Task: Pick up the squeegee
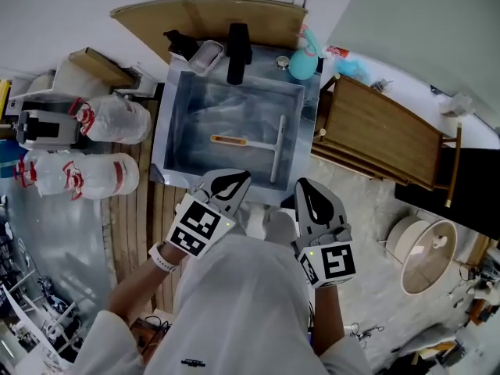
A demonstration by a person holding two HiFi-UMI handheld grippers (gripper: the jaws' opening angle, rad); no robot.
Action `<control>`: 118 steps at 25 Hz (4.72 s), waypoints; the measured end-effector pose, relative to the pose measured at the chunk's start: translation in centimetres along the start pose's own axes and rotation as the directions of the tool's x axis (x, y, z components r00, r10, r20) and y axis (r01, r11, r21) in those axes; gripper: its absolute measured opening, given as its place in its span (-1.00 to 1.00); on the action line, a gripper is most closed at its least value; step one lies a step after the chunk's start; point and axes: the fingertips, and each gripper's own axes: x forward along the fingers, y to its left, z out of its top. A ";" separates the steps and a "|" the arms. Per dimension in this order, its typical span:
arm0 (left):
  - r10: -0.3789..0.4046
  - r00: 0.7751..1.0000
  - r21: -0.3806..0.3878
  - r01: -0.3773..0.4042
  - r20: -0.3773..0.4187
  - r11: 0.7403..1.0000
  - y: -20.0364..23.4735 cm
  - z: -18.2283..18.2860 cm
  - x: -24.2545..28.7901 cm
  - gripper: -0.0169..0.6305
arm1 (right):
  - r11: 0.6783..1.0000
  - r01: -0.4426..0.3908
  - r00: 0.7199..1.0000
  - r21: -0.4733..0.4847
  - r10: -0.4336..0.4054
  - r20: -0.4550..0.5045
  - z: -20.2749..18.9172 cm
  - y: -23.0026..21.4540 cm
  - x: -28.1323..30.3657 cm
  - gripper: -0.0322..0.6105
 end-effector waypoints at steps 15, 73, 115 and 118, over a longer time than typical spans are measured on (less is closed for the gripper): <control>-0.138 0.970 0.233 0.185 -0.202 0.955 3.3 -4.9 8.7 -0.93 | 0.998 0.028 0.996 0.061 -0.023 -0.084 -5.1 -1.3 5.1 -0.88; -0.144 0.824 0.511 0.466 -0.548 0.722 9.0 -18.0 23.6 -0.73 | 0.985 0.057 0.989 0.161 -0.034 -0.142 -13.7 -4.7 10.2 -0.88; 0.422 0.906 -0.106 -0.423 -0.028 0.900 8.2 -0.1 -1.9 -0.73 | 0.995 -0.034 0.998 -0.091 0.040 0.055 3.0 -0.1 1.9 -0.88; 0.465 0.885 -0.156 -0.460 -0.004 0.874 8.3 0.3 -4.0 -0.73 | 0.994 -0.042 0.996 -0.099 0.049 0.069 3.9 0.5 1.8 -0.88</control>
